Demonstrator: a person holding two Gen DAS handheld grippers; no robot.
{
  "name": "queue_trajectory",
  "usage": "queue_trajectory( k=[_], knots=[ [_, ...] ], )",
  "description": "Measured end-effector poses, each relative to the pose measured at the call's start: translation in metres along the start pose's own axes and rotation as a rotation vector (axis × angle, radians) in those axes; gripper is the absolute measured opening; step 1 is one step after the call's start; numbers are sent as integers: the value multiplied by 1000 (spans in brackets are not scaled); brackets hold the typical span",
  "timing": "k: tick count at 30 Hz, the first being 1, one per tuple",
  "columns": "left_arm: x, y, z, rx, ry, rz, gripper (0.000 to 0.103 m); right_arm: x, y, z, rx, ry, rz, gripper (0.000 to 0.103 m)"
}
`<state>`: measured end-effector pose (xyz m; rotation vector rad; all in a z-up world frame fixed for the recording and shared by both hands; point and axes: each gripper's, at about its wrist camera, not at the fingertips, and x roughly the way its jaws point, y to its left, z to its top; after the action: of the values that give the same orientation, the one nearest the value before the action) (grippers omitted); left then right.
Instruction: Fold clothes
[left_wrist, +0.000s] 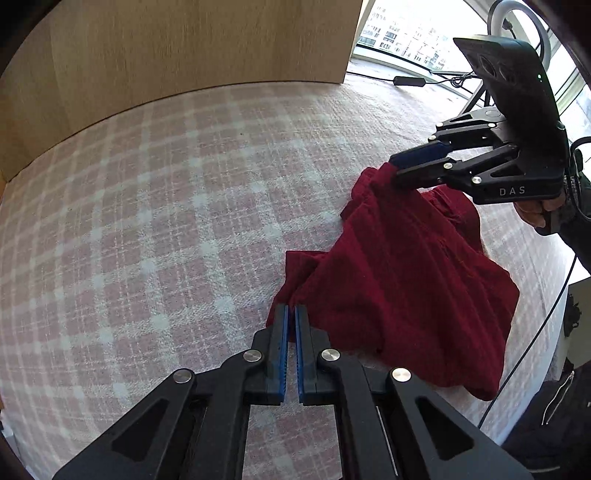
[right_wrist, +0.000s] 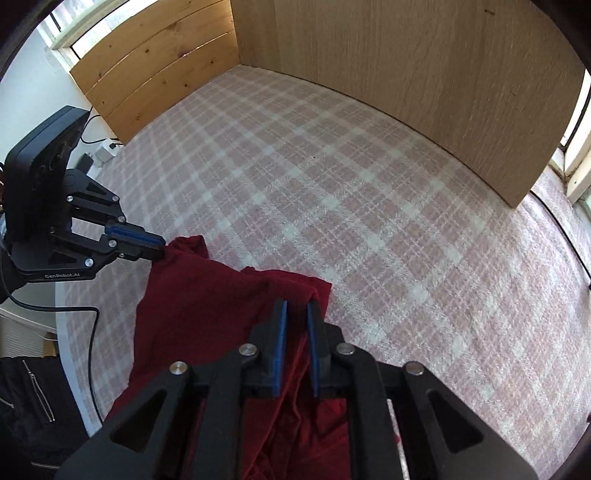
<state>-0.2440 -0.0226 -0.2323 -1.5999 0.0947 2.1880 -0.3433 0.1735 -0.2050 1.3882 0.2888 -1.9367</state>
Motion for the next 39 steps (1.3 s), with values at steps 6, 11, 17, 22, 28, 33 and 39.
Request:
queue_trajectory(
  k=[6,11,17,22,28,33,39],
  knots=[
    [-2,6,2,-26,0,17,14,-8,-5,3,14,-39,58,57],
    [1,0,7,11,13,-4,26,-3,6,0,-39,-17,63,57],
    [14,-13,10,73,42,3,22,7,21,-4,-92,-24,51,50],
    [1,-27,-4,163,-7,16,3,-21,40,-19,-179,-90,66,20],
    [-8,-21,-24,159,12,2,3,-26,49,-42,-163,-28,202,16],
    [-11,-16,-29,125,11,-16,3,-21,48,-46,-140,7,252,16],
    [-11,-9,-31,92,22,-24,3,-26,25,-46,-69,20,170,35]
  ],
)
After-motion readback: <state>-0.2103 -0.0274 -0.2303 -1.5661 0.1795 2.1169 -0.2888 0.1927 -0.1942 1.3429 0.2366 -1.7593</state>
